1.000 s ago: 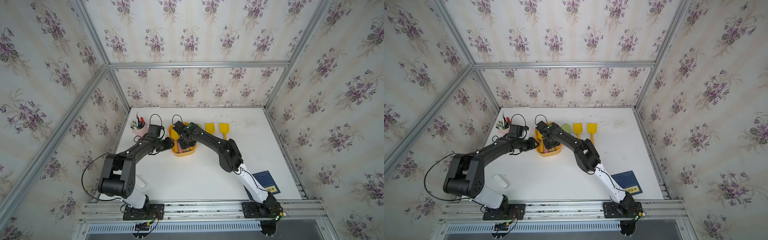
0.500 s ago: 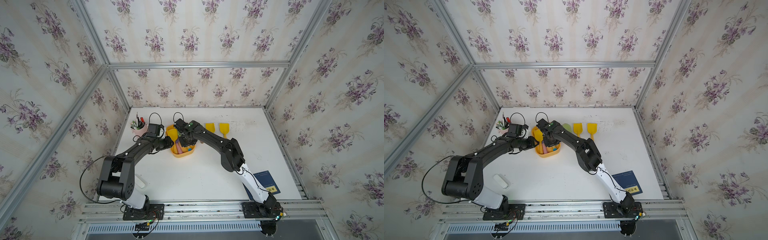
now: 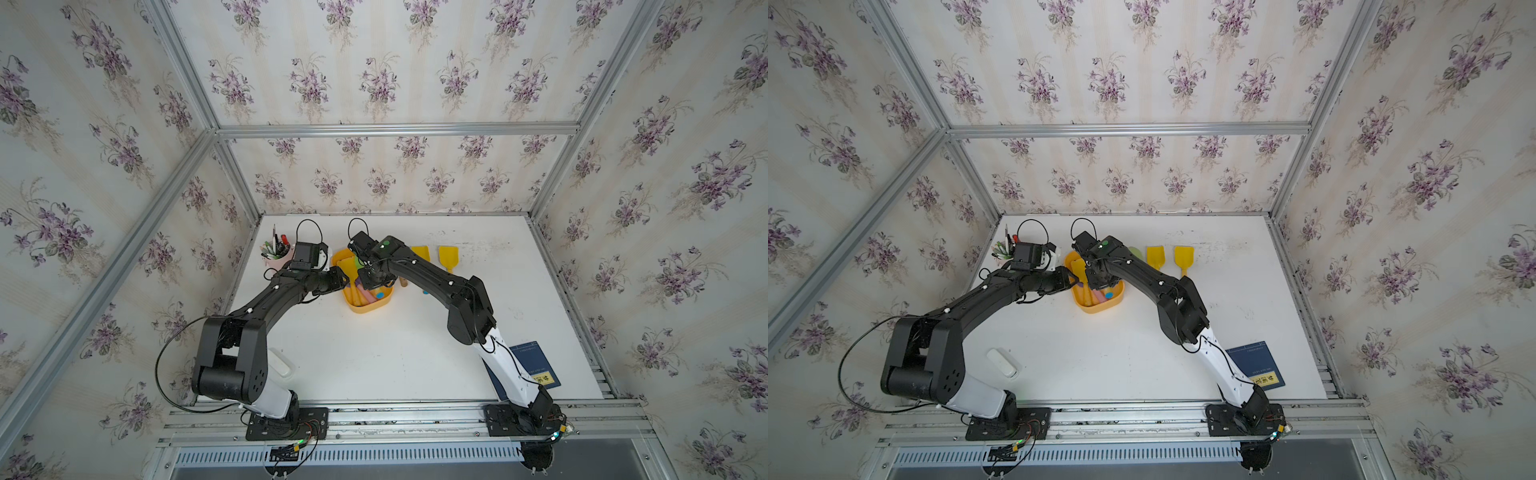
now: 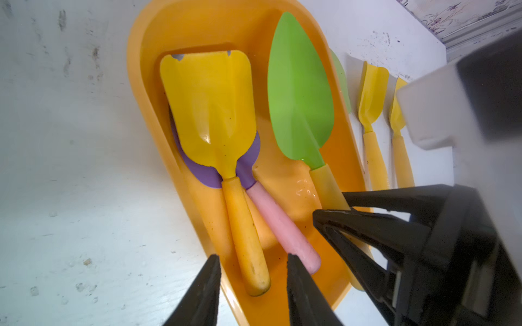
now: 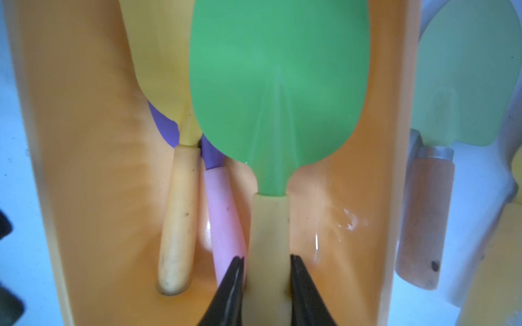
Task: Take the shovel out of the storage box
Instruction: Pick up the shovel from the storage box, then place the shovel at the center of the board.
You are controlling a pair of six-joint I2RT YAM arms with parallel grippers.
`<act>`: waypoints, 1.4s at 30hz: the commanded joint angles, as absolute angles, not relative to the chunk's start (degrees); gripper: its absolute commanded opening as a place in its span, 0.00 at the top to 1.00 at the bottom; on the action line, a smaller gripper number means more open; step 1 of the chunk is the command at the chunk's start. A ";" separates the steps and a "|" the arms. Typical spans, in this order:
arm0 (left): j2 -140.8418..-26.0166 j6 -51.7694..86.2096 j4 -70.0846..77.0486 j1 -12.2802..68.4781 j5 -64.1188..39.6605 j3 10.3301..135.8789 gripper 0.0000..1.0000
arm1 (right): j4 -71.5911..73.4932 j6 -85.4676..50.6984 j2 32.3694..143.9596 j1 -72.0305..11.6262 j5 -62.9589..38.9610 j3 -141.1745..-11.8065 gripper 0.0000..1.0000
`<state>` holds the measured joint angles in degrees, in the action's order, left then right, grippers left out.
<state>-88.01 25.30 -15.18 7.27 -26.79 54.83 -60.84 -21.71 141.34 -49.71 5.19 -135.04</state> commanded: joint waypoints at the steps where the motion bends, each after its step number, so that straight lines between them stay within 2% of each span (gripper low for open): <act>1: -86.34 27.15 -13.41 7.30 -28.95 55.07 0.60 | -57.55 -23.10 138.97 -49.66 3.53 -132.84 0.89; 6: -84.21 35.67 -4.27 7.29 -36.22 53.05 0.56 | -52.74 -24.85 133.12 -49.25 2.93 -127.61 0.89; 8: -83.64 41.48 2.49 7.77 -39.30 51.26 0.50 | -52.84 -25.09 130.65 -48.64 3.23 -125.91 0.90; 9: -83.27 44.22 5.45 8.25 -39.75 50.64 0.42 | -52.58 -25.05 129.19 -48.24 3.77 -124.42 0.90; 12: -82.01 49.19 11.05 10.57 -38.28 49.61 0.30 | -52.50 -24.89 124.82 -46.86 4.77 -120.23 0.90; 17: -81.45 55.38 19.29 15.39 -34.15 48.39 0.24 | -51.18 -25.13 117.39 -43.52 5.28 -111.32 0.91; 25: -89.07 58.56 24.98 23.79 -30.83 54.07 0.23 | -51.43 -23.39 106.69 -36.31 7.00 -96.65 0.91; 31: -94.31 56.89 23.56 27.12 -30.07 58.14 0.23 | -48.67 -20.23 101.71 -23.96 4.72 -85.48 0.91; 37: -98.76 53.45 19.71 28.16 -30.22 60.77 0.23 | -47.05 -17.66 102.91 -14.76 2.62 -82.02 0.90; 42: -99.94 50.53 15.85 28.48 -30.47 62.18 0.23 | -45.09 -15.86 106.72 -11.50 1.30 -81.46 0.89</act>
